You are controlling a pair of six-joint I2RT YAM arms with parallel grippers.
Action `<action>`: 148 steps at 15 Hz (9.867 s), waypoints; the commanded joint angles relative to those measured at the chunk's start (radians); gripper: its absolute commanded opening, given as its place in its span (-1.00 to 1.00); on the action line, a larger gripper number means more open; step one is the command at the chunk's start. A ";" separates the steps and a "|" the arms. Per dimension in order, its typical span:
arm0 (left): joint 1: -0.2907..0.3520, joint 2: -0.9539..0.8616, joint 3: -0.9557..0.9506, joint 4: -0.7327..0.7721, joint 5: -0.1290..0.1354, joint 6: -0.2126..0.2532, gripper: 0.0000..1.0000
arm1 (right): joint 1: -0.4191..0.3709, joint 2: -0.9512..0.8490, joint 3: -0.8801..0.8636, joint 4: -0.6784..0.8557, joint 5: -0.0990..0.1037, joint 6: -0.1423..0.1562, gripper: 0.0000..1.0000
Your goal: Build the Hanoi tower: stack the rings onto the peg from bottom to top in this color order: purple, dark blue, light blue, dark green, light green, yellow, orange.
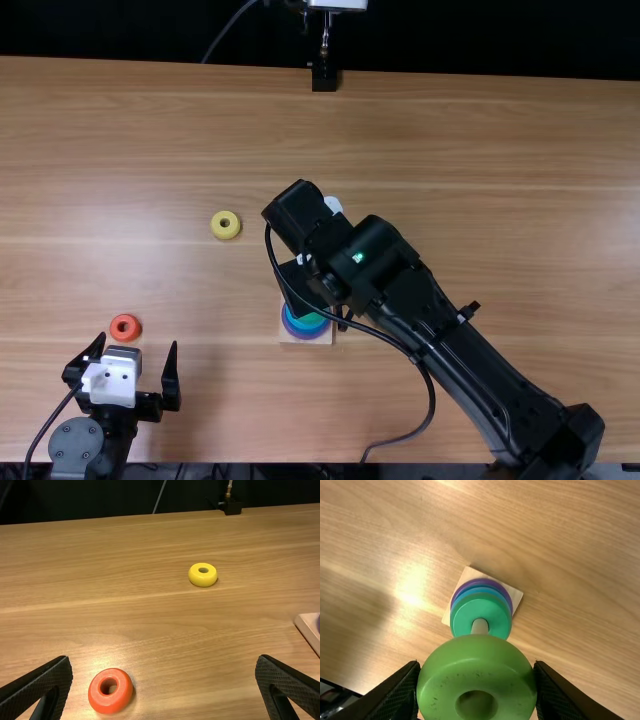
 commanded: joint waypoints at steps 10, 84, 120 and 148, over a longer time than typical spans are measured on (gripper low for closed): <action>0.004 -0.012 -0.110 -0.076 0.014 0.011 1.00 | 0.007 0.060 0.003 0.011 0.006 0.012 1.00; 0.064 0.352 0.384 -0.095 0.019 0.024 1.00 | -0.780 -1.841 -1.837 0.965 0.006 -0.246 1.00; -0.206 2.256 1.743 -0.617 -0.097 0.026 1.00 | -0.780 -1.841 -1.837 0.965 0.006 -0.246 1.00; -0.183 2.110 1.933 -0.842 0.036 0.018 -1.00 | -0.780 -1.841 -1.837 0.965 0.006 -0.246 1.00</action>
